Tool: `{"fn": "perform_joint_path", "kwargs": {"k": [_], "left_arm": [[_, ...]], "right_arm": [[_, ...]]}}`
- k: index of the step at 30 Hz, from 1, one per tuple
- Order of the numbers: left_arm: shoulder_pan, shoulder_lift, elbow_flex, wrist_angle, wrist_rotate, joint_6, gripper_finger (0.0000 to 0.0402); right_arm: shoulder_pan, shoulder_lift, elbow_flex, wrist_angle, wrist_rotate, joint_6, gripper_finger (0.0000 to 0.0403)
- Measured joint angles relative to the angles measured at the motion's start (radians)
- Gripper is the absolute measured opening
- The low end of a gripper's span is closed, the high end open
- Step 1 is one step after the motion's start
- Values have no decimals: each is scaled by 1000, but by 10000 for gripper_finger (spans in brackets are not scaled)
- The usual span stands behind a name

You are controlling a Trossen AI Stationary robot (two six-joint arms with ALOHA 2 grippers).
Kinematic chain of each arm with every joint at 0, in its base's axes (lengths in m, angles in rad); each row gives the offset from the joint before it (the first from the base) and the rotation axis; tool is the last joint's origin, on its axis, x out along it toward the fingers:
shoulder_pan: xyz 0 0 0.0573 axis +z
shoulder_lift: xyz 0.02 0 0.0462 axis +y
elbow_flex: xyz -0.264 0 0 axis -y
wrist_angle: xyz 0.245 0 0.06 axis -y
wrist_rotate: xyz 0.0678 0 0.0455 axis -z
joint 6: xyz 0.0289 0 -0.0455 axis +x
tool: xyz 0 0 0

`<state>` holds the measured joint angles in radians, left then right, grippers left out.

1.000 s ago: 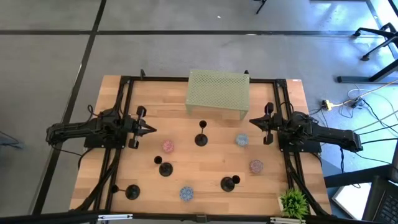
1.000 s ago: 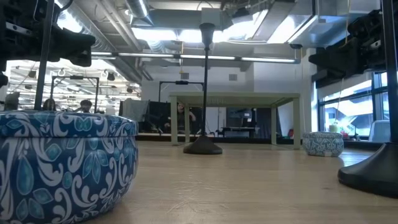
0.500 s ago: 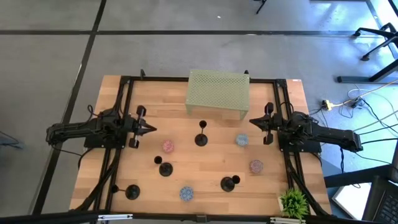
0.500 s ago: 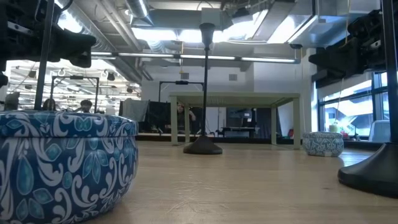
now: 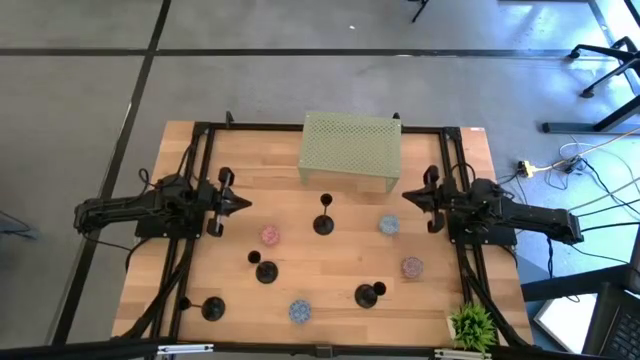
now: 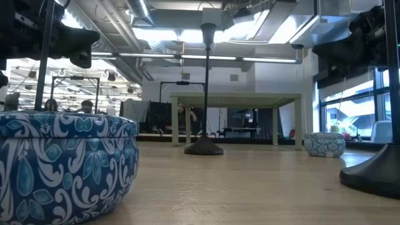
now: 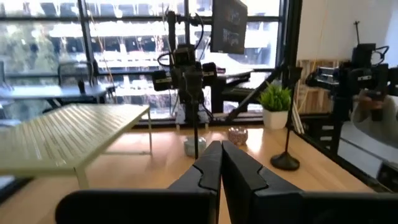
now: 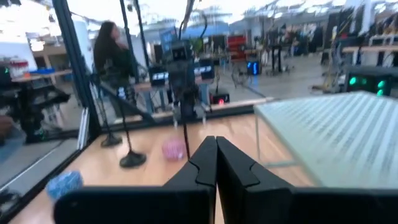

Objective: Pick & Place candle stick holders
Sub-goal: Put the black candle holder on the shelf

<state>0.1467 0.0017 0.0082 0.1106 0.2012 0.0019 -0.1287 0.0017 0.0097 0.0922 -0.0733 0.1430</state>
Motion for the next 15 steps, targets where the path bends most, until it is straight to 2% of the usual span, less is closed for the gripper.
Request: {"fn": "perform_joint_path", "kwargs": {"k": [7, 12, 15], "left_arm": [[0, 0, 0, 6, 0, 164, 6], [0, 0, 0, 80, -56, 277, 6], [0, 0, 0, 128, -83, 275, 6]], "right_arm": [[0, 0, 0, 41, 4, -9, 3], [-1, 1, 0, 206, 75, -68, 3], [-1, 3, 0, 261, 81, -11, 3]]}}
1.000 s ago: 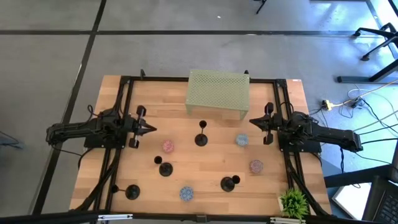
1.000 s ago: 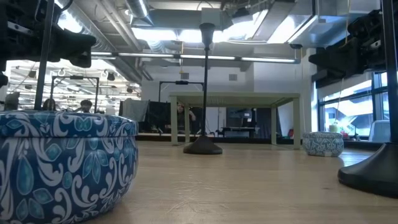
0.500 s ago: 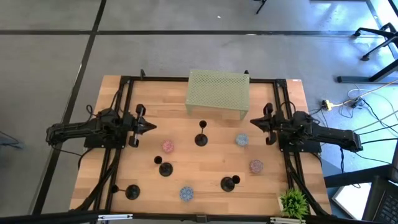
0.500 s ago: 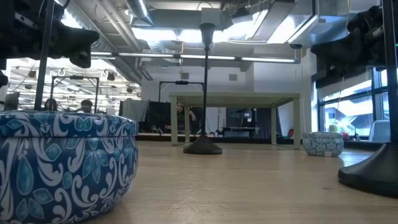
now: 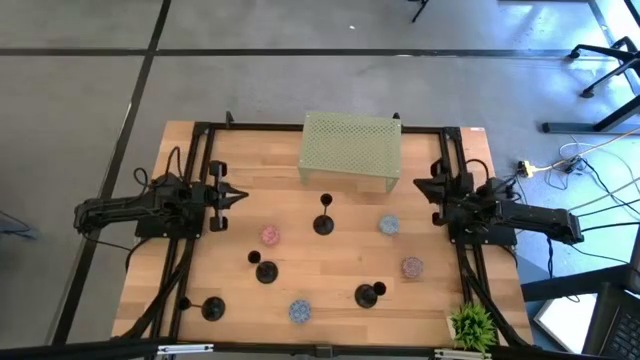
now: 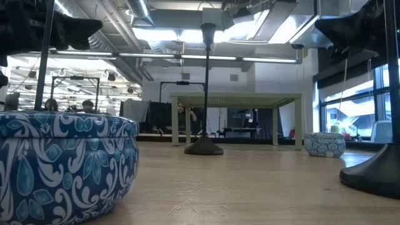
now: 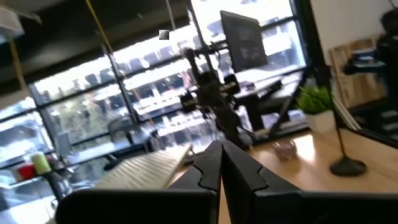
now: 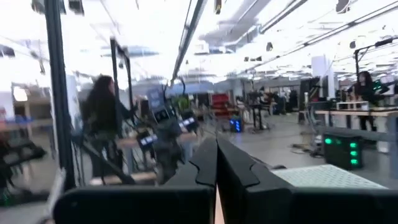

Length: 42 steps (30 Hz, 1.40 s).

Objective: Pick & Place candle stick holders
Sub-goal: Put the black candle holder on the shelf

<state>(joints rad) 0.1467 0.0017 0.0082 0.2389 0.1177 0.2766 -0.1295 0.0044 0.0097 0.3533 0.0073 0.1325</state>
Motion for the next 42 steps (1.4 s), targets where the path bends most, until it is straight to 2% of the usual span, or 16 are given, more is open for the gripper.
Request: {"fn": "perform_joint_path", "kwargs": {"k": [4, 10, 15, 21, 28, 34, 42], "left_arm": [[0, 2, 0, -13, -4, -17, 6], [0, 21, 1, -25, -63, -43, 19], [0, 43, 28, -23, -79, -31, 41], [0, 93, 93, -24, -94, -30, 71], [0, 193, 199, -24, -117, -43, 113], [0, 271, 291, -57, -128, 30, 139], [0, 300, 333, -64, -152, -47, 143]], "right_arm": [[-1, 3, 0, 76, 60, -56, 3], [0, 56, 0, 162, 60, -115, 6], [-1, 158, 0, 303, 18, -123, 28], [-1, 361, 65, 349, 1, -112, 55], [1, 695, 219, 340, -158, -107, 75], [1, 919, 308, 334, -163, -140, 100], [12, 1153, 414, 335, -166, -140, 159]]}}
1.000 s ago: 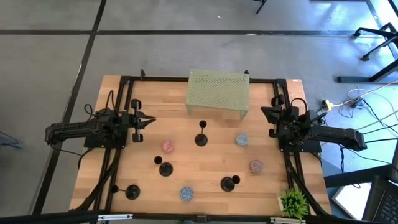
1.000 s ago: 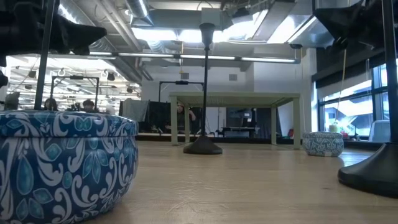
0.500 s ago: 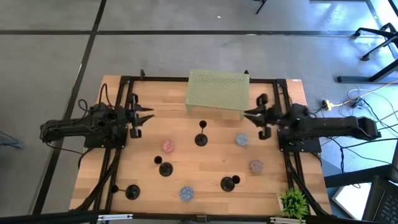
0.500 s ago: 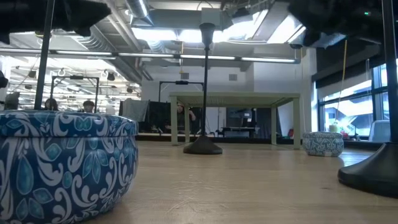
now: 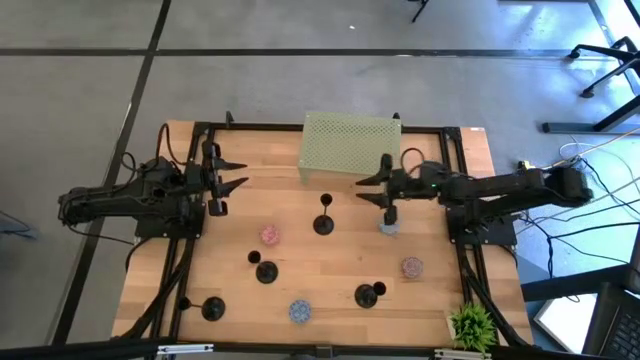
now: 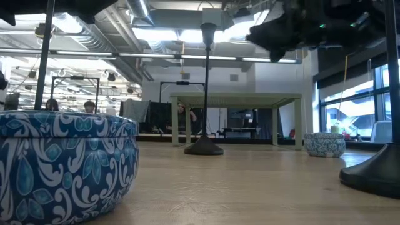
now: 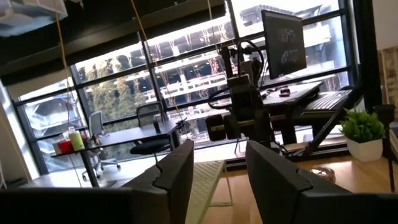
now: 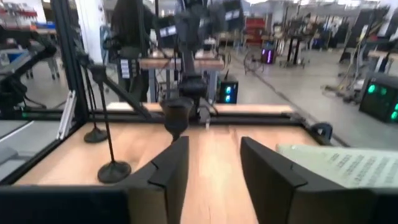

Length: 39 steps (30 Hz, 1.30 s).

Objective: Pick & Place candle stick holders
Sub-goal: Put the black candle holder on the shelf

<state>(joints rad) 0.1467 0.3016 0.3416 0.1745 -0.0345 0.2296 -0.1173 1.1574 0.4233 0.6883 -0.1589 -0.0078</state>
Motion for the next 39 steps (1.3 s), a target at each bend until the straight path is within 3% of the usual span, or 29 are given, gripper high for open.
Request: {"fn": "perform_joint_path", "kwargs": {"k": [12, 32, 39], "left_arm": [[0, 6, 0, 0, 0, -34, 143], [0, 6, 0, -21, 1, -37, 143], [0, 6, 0, -21, 1, -49, 143]], "right_arm": [[39, 328, 207, -27, -47, -2, 191], [47, 485, 343, -62, -60, 30, 190], [47, 479, 343, -79, -60, 37, 147]]}}
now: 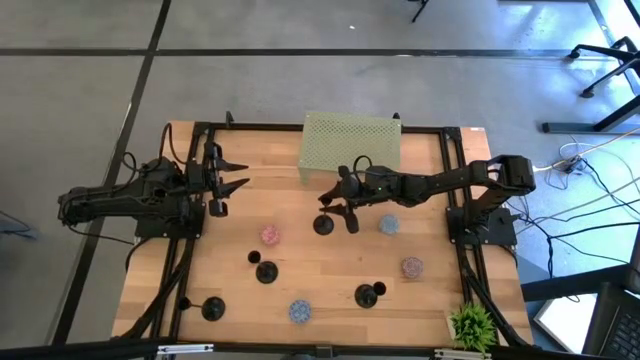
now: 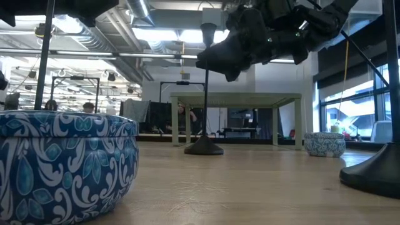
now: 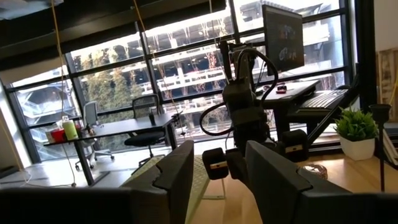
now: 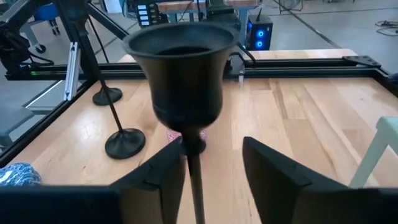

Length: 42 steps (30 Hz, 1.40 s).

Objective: Pick & Place candle stick holders
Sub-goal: Put the black candle holder on the shelf

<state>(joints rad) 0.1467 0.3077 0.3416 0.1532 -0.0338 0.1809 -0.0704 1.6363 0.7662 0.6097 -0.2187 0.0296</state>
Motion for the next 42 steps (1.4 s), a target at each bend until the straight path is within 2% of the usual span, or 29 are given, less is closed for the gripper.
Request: {"fn": "perform_joint_path", "kwargs": {"k": [7, 11, 16, 22, 26, 31, 33, 35, 42], "left_arm": [[0, 0, 0, -3, 2, -18, 143], [0, 0, 0, -42, 58, -37, 143], [-1, 0, 0, -61, 170, -41, 143], [-1, 0, 0, -60, 175, -41, 143], [-1, 0, 0, -60, 175, -41, 143], [-1, 0, 0, -60, 175, -41, 143], [-1, 0, 0, -56, 174, -41, 143], [-1, 0, 0, -47, 174, -40, 143], [-1, 0, 0, -14, 173, -26, 143]], "right_arm": [[0, 0, 0, 14, 14, -16, 55], [0, -6, 0, 62, 58, -2, 21], [-2, -88, 0, 91, 59, 7, 17], [-3, -270, 0, 80, 106, 8, 16], [-17, -418, 0, -1, 225, 8, 16], [-80, -545, 0, -149, 468, -20, 16], [-122, -563, 0, -198, 563, -40, 16], [-174, -564, 0, -222, 613, -49, 16], [-352, -556, 0, -253, 587, -13, 16]]}}
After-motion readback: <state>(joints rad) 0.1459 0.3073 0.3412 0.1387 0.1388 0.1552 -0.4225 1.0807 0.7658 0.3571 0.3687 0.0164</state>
